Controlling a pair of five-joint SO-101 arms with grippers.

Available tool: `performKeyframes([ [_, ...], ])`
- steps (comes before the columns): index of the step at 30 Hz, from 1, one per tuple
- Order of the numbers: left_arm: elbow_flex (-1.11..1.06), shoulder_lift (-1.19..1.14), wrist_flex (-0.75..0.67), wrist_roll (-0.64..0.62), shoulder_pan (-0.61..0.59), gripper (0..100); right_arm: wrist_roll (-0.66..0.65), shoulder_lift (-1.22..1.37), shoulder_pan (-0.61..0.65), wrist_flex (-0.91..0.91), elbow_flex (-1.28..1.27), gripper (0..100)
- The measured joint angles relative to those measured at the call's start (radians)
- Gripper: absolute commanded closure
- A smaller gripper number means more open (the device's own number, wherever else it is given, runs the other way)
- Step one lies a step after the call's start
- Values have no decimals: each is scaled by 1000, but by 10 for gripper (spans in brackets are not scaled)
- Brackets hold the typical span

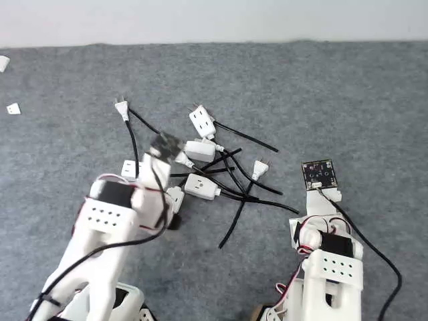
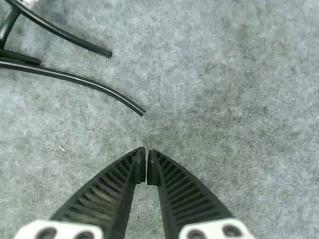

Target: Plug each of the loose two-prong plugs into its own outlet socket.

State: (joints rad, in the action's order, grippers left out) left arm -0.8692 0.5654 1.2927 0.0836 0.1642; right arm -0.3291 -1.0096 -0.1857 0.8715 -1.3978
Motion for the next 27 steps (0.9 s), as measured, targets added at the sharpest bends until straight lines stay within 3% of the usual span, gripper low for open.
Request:
performKeyframes([
  [6, 15, -28, -68, -60, -3, 742, 0, 0, 0, 0, 0, 990],
  [15, 63, -420, -232, -106, -3, 746, 0, 0, 0, 0, 0, 990],
  [22, 71, -483, -288, -106, -3, 748, 0, 0, 0, 0, 0, 990],
  [25, 54, -502, -339, -106, -3, 806, 0, 0, 0, 0, 0, 990],
  [27, 21, -502, -385, -110, 11, 913, 0, 0, 0, 0, 0, 990],
])
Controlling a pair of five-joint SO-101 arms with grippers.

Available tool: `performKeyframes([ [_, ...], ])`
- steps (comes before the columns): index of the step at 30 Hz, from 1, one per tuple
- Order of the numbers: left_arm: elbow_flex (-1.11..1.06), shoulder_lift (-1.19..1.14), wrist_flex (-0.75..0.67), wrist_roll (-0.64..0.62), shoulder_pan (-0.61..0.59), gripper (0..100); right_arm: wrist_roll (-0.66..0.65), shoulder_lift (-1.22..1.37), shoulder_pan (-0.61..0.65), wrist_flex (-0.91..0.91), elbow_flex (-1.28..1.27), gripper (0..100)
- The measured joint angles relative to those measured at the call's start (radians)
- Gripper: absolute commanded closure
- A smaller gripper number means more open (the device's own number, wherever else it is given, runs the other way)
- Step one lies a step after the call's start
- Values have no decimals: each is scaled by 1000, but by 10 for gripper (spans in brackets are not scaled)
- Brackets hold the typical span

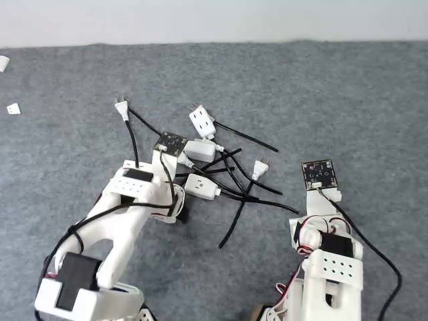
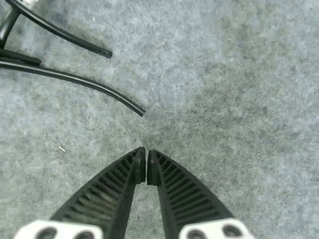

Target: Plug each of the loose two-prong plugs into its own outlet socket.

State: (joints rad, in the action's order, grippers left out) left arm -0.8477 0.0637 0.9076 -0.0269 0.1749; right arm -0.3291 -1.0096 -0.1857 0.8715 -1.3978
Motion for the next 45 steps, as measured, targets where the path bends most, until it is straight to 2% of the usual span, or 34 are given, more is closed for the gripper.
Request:
performKeyframes([
  [1, -11, 9, -8, -3, 20, 984, 0, 0, 0, 0, 0, 990],
  [5, -15, 15, -15, -18, 92, 991, 0, 0, 0, 0, 0, 990],
  [12, -25, 69, 54, -272, 143, 988, 0, 0, 0, 0, 0, 990],
  [19, -48, 190, 206, -496, 155, 988, 0, 0, 0, 0, 0, 990],
  [25, -126, 242, 279, -517, 169, 988, 0, 0, 0, 0, 0, 990],
  [33, -253, 275, 140, -500, 245, 983, 0, 0, 0, 0, 0, 990],
  [36, -256, 275, 121, -450, 245, 907, 0, 0, 0, 0, 0, 990],
  [40, -256, 275, 121, -445, 245, 652, 0, 0, 0, 0, 0, 990],
  [42, -256, 275, 121, -456, 244, 555, 0, 0, 0, 0, 0, 990],
  [45, -258, 262, 121, -463, 245, 540, 0, 0, 0, 0, 0, 990],
])
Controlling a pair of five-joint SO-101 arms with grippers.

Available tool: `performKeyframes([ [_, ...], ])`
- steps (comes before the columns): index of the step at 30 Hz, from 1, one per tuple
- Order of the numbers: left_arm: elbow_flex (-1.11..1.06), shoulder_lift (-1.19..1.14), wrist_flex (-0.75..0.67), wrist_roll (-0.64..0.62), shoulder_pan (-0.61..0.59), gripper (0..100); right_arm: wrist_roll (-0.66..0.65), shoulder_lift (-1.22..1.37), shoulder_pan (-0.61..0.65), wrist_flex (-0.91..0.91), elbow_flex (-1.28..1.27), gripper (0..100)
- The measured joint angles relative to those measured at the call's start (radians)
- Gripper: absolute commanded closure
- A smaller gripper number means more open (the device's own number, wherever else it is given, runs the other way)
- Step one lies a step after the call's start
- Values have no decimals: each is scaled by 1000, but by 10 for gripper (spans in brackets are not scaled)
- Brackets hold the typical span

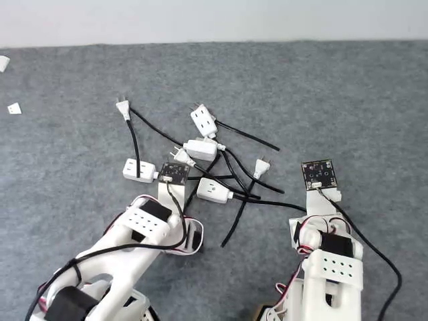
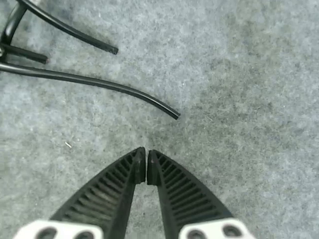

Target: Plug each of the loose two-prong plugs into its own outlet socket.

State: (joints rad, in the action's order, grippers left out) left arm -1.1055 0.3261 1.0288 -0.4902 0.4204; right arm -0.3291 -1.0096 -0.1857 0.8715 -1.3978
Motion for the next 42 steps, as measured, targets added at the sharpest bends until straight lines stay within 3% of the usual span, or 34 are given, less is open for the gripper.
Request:
performKeyframes([
  [8, 12, 49, 84, 0, 3, 544, 0, 0, 0, 0, 0, 990],
  [12, 17, 195, 143, 0, -63, 544, 0, 0, 0, 0, 0, 990],
  [16, 15, 399, 166, 34, -170, 544, 0, 0, 0, 0, 0, 990],
  [21, 15, 614, 172, 43, -405, 544, 0, 0, 0, 0, 0, 990],
  [29, -86, 663, 121, 43, -753, 544, 0, 0, 25, -12, 9, 990],
  [35, -195, 663, -54, 43, -868, 544, 167, 0, 48, -43, 160, 990],
  [42, -187, 578, -77, 43, -882, 544, 230, 172, 267, -20, 307, 990],
])
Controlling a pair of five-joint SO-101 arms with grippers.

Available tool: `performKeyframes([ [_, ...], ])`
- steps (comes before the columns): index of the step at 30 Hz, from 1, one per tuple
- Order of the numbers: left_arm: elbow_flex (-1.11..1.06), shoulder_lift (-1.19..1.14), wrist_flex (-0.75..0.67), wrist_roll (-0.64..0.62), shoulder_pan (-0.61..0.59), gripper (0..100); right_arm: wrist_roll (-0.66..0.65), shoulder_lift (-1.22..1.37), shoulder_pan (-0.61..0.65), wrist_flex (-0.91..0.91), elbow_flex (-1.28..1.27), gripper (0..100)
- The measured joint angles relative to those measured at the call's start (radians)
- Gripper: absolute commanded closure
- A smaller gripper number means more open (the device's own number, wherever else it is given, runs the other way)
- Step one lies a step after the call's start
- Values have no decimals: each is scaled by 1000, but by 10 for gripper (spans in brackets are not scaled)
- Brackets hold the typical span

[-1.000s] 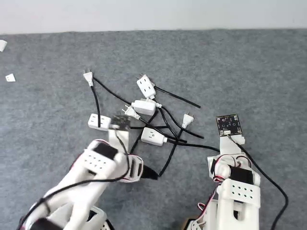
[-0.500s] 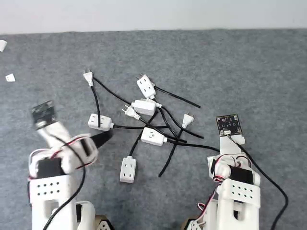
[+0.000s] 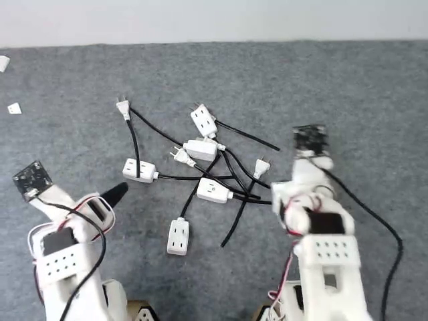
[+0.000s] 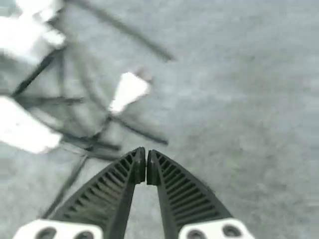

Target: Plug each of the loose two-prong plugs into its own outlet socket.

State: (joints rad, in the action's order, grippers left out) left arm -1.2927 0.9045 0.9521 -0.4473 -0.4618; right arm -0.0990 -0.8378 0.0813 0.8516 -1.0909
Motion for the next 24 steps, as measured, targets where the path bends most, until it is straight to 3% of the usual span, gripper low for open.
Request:
performKeyframes([
  [6, 107, -308, -123, 0, -2, 544, 25, 279, 37, -57, 8, 990],
  [10, 195, -477, -138, 0, 0, 544, 64, 310, 137, -61, 9, 990],
  [15, 226, -512, -126, 0, -2, 544, 72, 307, 253, -87, 0, 987],
  [21, 229, -512, -126, 0, -2, 544, 72, 307, 284, -107, -11, 864],
  [24, 229, -512, -126, 0, -2, 544, 75, 334, 318, -127, -11, 890],
])
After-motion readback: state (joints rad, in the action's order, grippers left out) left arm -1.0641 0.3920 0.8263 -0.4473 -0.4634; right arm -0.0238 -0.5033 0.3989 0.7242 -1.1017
